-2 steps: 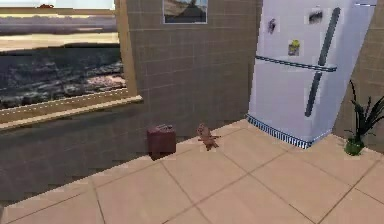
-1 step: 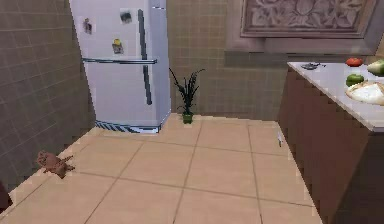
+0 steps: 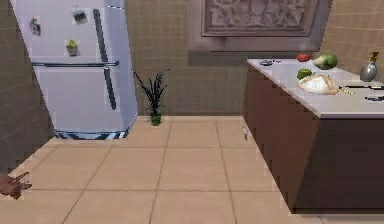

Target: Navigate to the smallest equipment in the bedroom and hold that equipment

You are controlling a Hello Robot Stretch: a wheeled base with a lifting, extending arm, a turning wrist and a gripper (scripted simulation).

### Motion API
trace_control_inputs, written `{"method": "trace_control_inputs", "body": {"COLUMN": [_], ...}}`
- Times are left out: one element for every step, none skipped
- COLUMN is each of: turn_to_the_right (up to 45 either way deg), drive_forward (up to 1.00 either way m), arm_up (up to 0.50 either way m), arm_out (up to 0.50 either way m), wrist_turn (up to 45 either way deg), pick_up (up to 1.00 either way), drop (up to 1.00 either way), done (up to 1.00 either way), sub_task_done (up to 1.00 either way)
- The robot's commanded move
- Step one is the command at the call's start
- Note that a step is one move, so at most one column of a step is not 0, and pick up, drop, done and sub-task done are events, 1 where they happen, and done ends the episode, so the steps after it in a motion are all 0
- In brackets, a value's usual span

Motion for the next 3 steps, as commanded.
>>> {"method": "trace_control_inputs", "body": {"turn_to_the_right": [0.0,45.0,6.0], "drive_forward": [0.3,0.0,0.0], "arm_up": [0.0,0.0,0.0], "arm_out": [0.0,0.0,0.0], "wrist_turn": [0.0,0.0,0.0], "pick_up": [0.0,0.0,0.0], "drop": [0.0,0.0,0.0], "done": [0.0,0.0,0.0], "sub_task_done": [0.0,0.0,0.0]}}
